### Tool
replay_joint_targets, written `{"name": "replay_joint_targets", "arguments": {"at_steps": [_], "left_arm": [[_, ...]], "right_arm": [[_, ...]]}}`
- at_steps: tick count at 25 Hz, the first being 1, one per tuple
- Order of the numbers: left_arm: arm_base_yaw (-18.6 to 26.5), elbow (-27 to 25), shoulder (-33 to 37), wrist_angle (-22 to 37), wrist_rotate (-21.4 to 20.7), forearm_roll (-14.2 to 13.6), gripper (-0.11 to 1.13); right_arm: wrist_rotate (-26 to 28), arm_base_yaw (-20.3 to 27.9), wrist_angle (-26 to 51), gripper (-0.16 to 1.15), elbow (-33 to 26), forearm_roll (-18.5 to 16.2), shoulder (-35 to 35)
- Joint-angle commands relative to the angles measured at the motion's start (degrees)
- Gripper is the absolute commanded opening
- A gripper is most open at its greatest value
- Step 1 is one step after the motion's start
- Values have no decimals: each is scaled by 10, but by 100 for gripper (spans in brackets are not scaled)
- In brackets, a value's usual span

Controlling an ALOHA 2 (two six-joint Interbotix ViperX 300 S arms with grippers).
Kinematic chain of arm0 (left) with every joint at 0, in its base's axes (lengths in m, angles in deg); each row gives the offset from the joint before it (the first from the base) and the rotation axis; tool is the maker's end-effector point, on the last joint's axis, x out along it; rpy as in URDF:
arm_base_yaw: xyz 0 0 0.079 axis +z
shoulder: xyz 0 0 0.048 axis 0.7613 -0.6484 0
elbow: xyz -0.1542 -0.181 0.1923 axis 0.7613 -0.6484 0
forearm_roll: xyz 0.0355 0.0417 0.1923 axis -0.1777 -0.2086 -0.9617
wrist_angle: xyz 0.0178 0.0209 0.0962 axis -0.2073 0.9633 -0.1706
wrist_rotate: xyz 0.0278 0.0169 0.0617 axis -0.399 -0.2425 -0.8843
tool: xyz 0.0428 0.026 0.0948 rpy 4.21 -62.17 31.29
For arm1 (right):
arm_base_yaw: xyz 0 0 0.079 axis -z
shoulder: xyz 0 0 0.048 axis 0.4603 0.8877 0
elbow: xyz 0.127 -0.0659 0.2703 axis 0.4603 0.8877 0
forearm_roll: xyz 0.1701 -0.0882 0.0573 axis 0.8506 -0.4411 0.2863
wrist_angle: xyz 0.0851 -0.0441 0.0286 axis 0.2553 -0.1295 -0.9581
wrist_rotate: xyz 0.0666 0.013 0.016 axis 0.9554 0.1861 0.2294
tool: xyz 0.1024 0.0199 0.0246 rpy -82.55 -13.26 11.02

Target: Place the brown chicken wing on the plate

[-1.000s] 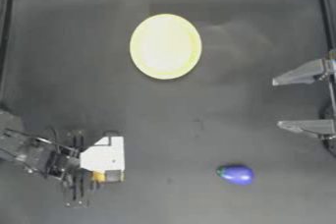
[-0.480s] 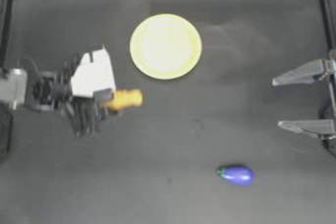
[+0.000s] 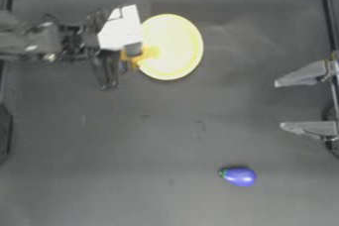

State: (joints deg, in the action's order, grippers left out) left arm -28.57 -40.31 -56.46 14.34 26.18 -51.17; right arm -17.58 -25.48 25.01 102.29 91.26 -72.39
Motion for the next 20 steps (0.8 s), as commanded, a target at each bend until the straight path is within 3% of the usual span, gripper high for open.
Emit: {"name": "replay_joint_targets", "arguments": {"at_steps": [1, 13, 20], "left_arm": [[30, 42, -25, -25, -47, 36, 5], [76, 132, -145, -33, -210, 164, 5], [83, 156, -197, -31, -252, 200, 5]], "right_arm": [[0, 0, -14, 100, -3, 1, 3], [1, 0, -15, 100, 1, 2, 3], [1, 0, -15, 100, 1, 3, 3]]}}
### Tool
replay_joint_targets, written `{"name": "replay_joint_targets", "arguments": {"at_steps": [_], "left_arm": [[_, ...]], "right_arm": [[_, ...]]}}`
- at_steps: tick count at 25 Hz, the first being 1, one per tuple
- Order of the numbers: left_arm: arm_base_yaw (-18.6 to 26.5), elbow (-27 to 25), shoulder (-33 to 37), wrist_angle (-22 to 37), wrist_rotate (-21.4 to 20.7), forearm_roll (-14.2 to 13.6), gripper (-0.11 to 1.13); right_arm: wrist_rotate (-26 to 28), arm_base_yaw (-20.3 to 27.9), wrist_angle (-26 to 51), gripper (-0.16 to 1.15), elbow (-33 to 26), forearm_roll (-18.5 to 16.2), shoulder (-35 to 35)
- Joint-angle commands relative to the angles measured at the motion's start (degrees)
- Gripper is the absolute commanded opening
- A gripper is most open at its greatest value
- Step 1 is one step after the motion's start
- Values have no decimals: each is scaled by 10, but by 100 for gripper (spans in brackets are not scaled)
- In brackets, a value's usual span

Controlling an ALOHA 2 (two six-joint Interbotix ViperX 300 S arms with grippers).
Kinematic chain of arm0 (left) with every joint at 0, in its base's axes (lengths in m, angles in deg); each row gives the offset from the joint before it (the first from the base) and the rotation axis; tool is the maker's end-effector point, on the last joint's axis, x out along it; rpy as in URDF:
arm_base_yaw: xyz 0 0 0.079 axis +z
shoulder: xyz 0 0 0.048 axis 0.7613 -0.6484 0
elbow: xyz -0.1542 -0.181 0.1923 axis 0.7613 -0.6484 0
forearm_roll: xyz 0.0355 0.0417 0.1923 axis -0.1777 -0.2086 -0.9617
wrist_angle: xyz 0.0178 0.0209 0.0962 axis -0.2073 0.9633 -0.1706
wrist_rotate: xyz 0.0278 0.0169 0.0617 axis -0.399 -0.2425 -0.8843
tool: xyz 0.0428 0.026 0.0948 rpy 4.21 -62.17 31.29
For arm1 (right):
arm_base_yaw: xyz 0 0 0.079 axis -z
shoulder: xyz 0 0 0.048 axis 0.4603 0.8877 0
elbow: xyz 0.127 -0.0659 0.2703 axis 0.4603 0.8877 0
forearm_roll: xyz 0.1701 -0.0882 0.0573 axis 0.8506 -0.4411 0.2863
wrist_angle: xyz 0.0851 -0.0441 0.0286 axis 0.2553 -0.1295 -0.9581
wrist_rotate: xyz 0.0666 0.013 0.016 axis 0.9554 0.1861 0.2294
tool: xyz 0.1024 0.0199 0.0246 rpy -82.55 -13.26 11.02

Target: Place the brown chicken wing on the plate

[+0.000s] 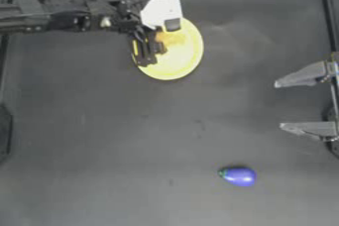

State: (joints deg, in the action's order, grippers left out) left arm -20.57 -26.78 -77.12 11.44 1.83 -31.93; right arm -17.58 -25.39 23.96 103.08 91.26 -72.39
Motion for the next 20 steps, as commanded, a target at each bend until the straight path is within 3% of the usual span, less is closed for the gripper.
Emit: {"name": "replay_joint_targets", "arguments": {"at_steps": [1, 7, 11, 13, 18, 20], "left_arm": [[4, 22, 4, -1, -11, 9, 5], [11, 23, -6, -4, -19, 9, 5], [12, 24, -12, -2, -34, 9, 15], [11, 24, -17, -1, -41, 10, 30], [11, 24, -19, -2, -44, 21, 92], [12, 24, -18, -4, -44, 23, 108]], "right_arm": [[1, -1, -4, 100, -7, 4, 3], [0, -1, -4, 100, -6, 4, 3], [0, -1, -4, 101, -7, 4, 3], [0, -1, -4, 100, -6, 4, 3], [-1, -1, -4, 100, -7, 4, 3], [-1, -1, -5, 100, -6, 3, 3]]}}
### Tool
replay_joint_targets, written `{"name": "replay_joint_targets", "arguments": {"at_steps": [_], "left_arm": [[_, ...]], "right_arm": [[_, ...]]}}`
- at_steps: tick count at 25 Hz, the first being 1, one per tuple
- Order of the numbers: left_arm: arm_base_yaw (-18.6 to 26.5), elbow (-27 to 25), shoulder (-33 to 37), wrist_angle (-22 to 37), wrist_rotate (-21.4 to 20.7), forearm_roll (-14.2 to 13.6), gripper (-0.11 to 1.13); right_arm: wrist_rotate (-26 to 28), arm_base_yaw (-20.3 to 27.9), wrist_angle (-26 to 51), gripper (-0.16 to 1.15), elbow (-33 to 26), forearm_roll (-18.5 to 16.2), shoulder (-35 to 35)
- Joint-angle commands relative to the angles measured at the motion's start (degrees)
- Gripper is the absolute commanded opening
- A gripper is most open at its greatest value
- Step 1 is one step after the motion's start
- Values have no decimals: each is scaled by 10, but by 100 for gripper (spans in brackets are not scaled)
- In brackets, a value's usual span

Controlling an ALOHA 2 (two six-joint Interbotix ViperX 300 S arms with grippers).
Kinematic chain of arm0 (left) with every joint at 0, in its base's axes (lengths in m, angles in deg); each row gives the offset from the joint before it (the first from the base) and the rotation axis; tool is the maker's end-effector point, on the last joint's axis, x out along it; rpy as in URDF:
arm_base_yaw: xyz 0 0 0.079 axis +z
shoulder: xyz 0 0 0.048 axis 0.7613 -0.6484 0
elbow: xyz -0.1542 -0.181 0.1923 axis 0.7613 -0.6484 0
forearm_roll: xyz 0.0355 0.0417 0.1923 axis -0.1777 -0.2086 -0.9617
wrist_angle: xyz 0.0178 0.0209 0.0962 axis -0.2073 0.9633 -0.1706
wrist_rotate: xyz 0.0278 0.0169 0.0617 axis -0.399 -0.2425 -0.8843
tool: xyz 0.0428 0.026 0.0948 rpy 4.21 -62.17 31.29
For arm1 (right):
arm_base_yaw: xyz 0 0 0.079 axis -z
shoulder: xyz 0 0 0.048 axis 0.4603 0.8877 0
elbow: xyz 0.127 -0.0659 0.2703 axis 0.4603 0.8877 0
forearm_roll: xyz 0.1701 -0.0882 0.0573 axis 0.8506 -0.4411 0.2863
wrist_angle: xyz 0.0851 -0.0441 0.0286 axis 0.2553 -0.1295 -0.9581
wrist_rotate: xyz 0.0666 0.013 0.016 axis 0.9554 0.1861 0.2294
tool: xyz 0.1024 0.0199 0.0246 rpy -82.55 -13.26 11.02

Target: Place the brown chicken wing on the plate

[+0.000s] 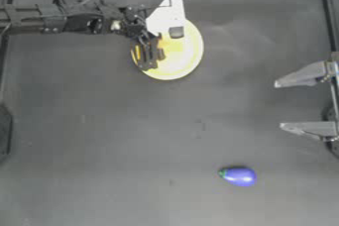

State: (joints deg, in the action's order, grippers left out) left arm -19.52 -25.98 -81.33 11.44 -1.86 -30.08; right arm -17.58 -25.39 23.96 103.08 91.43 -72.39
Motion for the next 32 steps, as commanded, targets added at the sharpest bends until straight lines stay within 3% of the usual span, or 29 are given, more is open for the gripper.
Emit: {"name": "replay_joint_targets", "arguments": {"at_steps": [1, 4, 10, 16, 24, 32], "left_arm": [[1, 16, 24, -6, -7, 4, 107], [2, 18, 25, -11, -7, 4, 97], [2, 29, 40, -11, -8, -2, 99], [2, 22, 102, -9, -10, -3, 99], [-18, -34, 221, -11, -7, 5, 96], [-85, -113, 341, -54, -2, 33, 96]], "right_arm": [[-1, -1, -4, 100, -7, 1, 3], [-1, -1, -4, 100, -6, 1, 3], [-1, -1, -5, 100, -5, 2, 3], [-1, -1, -5, 100, -5, 2, 3], [-1, 0, -5, 100, -5, 2, 3], [-2, -1, -4, 100, -8, -1, 3]]}}
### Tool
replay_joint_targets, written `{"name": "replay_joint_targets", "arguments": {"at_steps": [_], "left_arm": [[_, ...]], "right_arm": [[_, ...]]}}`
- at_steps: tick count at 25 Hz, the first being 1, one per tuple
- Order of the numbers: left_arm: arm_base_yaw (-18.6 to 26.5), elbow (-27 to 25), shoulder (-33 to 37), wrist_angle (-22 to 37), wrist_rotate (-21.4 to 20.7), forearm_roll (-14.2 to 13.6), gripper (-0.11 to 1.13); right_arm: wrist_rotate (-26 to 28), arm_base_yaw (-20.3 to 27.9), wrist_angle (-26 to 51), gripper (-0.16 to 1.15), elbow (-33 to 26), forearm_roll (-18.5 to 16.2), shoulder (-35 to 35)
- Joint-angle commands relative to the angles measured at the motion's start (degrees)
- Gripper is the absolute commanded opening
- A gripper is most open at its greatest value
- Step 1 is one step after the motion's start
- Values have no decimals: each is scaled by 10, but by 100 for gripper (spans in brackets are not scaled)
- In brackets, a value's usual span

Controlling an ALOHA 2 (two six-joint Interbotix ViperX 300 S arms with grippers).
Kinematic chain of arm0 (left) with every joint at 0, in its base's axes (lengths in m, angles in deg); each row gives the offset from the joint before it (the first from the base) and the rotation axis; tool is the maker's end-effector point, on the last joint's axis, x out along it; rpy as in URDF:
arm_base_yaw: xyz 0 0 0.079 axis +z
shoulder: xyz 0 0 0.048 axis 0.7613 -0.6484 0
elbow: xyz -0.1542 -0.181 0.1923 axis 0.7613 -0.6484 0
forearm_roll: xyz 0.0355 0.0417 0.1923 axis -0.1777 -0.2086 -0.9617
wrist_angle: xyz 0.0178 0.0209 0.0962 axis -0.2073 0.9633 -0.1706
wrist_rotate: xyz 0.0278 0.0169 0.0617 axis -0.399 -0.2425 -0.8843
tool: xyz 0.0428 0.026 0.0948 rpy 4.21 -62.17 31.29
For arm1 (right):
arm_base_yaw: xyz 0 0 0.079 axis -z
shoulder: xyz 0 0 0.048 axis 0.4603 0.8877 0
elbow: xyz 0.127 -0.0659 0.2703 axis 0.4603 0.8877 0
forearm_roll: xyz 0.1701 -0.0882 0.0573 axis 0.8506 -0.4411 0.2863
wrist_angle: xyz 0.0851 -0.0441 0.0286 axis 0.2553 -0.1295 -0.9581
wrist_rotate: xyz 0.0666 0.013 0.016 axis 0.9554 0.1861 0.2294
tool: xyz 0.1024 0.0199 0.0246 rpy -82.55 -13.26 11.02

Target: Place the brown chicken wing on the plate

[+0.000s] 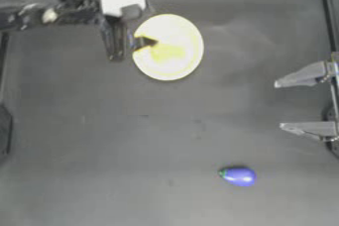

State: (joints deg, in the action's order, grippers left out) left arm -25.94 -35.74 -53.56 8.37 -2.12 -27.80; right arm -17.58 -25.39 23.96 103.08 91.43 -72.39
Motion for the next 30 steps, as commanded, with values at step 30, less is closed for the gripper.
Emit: {"name": "replay_joint_targets", "arguments": {"at_steps": [30], "left_arm": [[-215, -287, 262, -273, 3, 128, 96]], "right_arm": [[-2, -1, -5, 100, -9, 2, 3]]}}
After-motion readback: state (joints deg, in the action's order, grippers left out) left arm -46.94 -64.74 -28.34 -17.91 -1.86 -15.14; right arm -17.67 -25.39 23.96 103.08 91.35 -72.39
